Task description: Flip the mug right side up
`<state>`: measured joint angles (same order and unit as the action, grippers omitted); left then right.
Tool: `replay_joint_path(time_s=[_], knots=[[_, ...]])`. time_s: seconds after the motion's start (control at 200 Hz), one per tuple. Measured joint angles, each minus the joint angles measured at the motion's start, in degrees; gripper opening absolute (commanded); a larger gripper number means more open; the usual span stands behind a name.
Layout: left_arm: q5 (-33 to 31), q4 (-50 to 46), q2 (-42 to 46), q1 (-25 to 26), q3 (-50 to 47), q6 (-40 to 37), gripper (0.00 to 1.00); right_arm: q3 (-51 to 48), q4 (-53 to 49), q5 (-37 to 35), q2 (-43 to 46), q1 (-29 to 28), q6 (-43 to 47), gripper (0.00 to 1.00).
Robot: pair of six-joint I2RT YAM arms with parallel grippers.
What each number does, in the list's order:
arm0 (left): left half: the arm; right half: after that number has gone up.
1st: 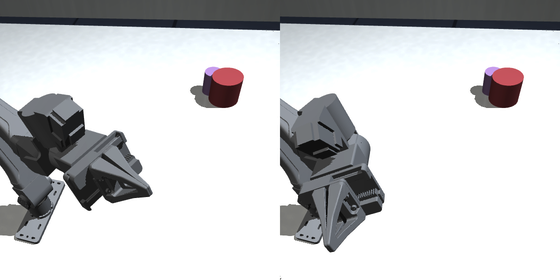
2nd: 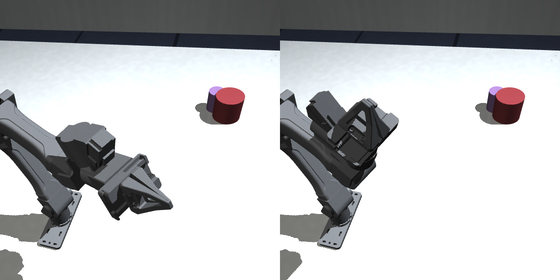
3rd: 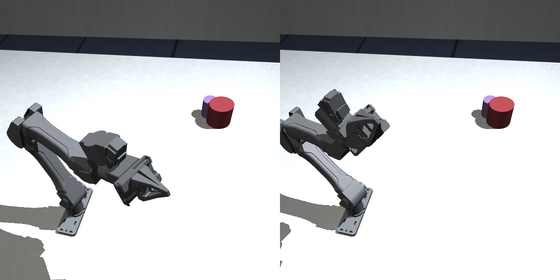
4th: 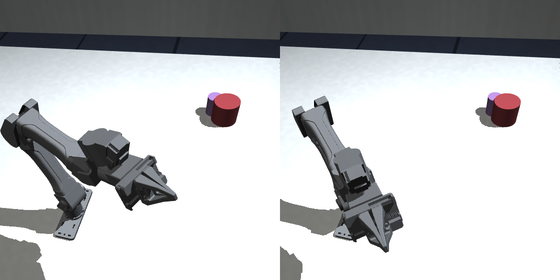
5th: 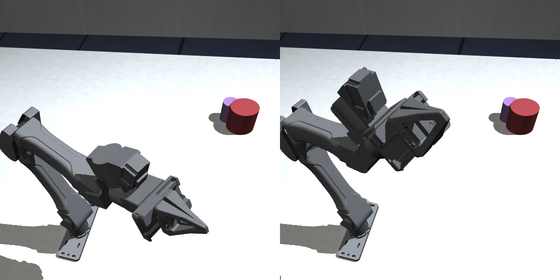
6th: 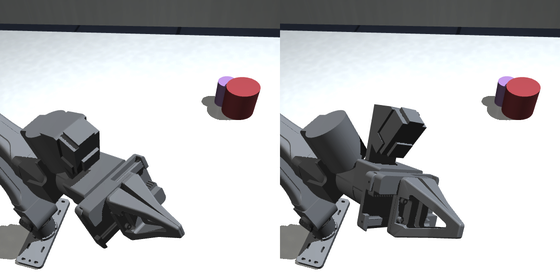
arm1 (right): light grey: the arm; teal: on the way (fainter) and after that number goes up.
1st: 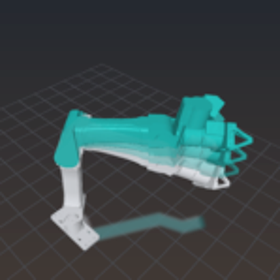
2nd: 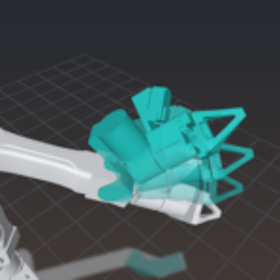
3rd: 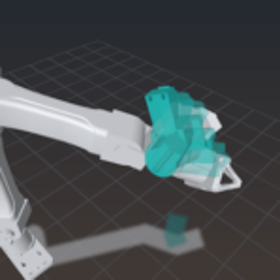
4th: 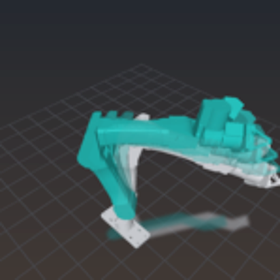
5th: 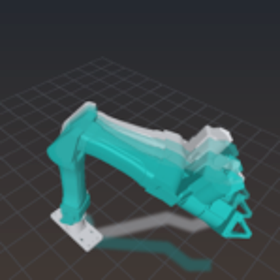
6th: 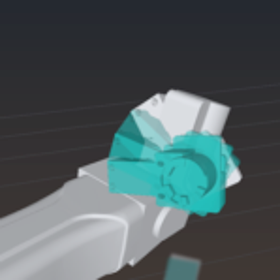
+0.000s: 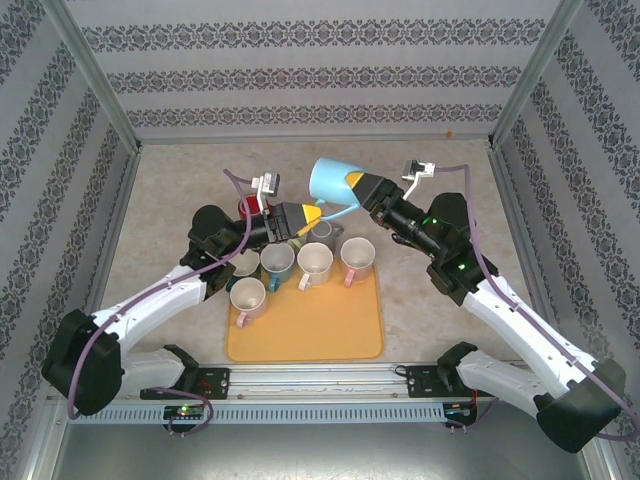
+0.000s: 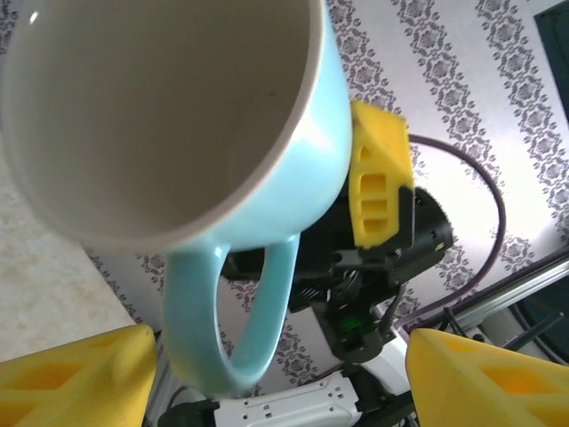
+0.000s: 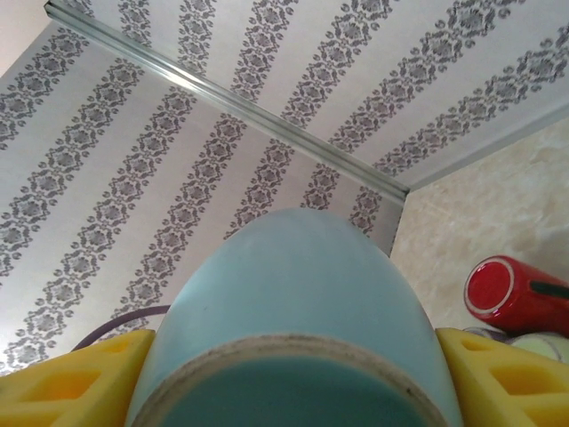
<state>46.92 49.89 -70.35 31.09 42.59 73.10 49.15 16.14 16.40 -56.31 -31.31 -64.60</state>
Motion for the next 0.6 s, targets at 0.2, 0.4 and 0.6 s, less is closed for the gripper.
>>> replay_joint_path(time_s=[0.2, 0.4, 0.6], knots=[[0.7, 4.3, -2.0, 0.0, 0.0, 2.7, 0.57, -1.8, 3.4, 0.9, -0.4, -2.0, -1.7, 0.65], [1.3, 6.2, -3.1, -0.1, 0.0, 4.4, 0.35, -2.9, 7.0, 0.7, -0.4, -3.2, -2.6, 0.65], [2.2, 5.9, -3.0, -0.1, 0.0, 5.6, 0.19, -4.0, 9.2, 0.3, -0.2, -3.8, -2.0, 0.71]])
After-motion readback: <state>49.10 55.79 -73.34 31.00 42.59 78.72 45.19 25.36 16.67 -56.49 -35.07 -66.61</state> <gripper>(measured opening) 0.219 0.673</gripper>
